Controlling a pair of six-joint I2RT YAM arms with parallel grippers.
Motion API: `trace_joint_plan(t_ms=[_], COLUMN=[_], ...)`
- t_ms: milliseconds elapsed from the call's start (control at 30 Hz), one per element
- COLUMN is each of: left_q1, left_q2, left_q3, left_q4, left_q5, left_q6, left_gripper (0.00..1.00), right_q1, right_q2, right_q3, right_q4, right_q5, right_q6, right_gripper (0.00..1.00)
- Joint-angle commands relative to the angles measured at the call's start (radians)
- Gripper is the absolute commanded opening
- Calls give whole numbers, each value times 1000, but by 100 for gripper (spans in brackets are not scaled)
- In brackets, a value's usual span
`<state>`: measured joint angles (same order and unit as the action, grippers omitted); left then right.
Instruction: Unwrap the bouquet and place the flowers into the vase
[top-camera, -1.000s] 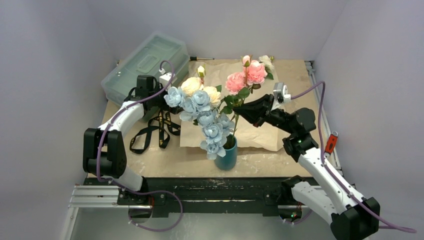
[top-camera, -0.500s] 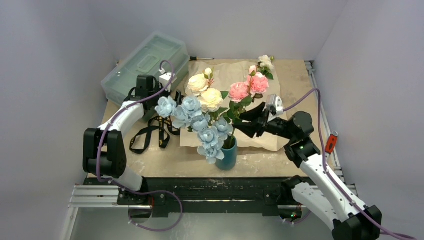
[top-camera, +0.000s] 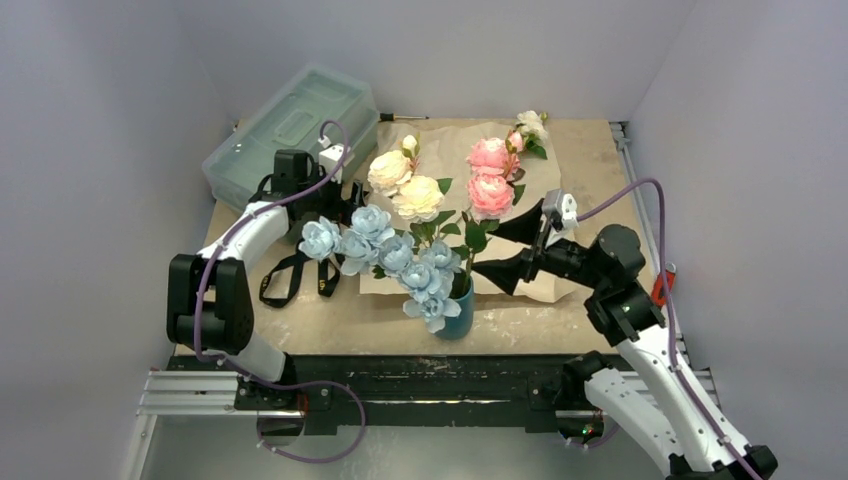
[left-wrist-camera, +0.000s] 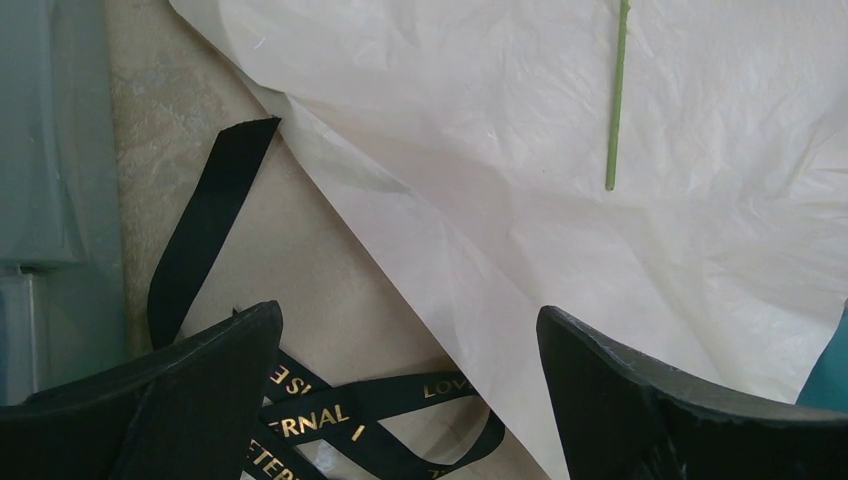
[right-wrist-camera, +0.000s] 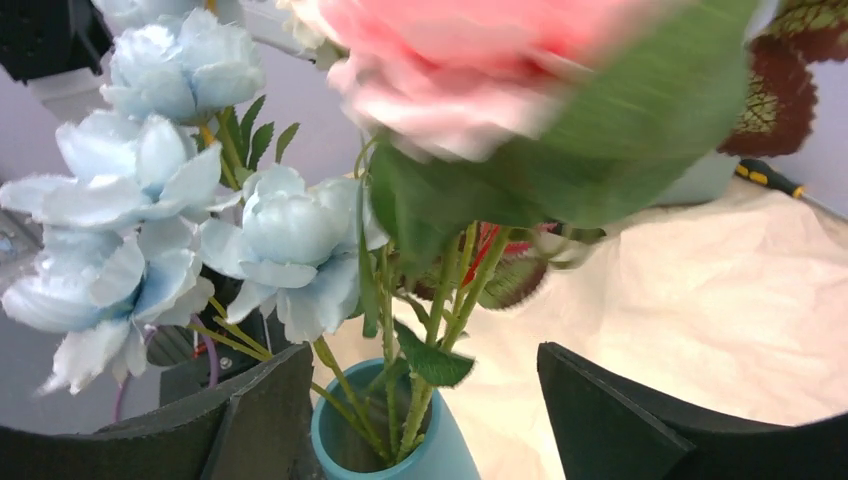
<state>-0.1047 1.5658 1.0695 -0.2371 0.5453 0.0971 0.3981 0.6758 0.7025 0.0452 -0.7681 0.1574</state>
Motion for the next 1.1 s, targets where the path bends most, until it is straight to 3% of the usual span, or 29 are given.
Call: trace_joint_plan(t_ms=[0,200,433,667,867,1067], left_q1=[6,7,2,0,0,0], left_q2=[12,33,48,44,50,76], left_q3=[36,48,52,59,60,65], left_q4=[43,45,60,69,71,90], left_q5=[1,11,16,9,-1,-7], left_q6=[-8,-7,-14,-8,-9,-23], left_gripper=[100,100,100,100,100,100], right_q1=[-9,-14,-102,-478,-499,-487], right_q2=[-26,-78,12,332,588,885], right_q3=[109,137,235,364,518,734], right_q4=[-148,-189,-196,-263,-257,-428], right_q5=[110,211,370,177,289,470], right_q6=[72,127,290,523,522,499], right_gripper=[87,88,86,78,72,64])
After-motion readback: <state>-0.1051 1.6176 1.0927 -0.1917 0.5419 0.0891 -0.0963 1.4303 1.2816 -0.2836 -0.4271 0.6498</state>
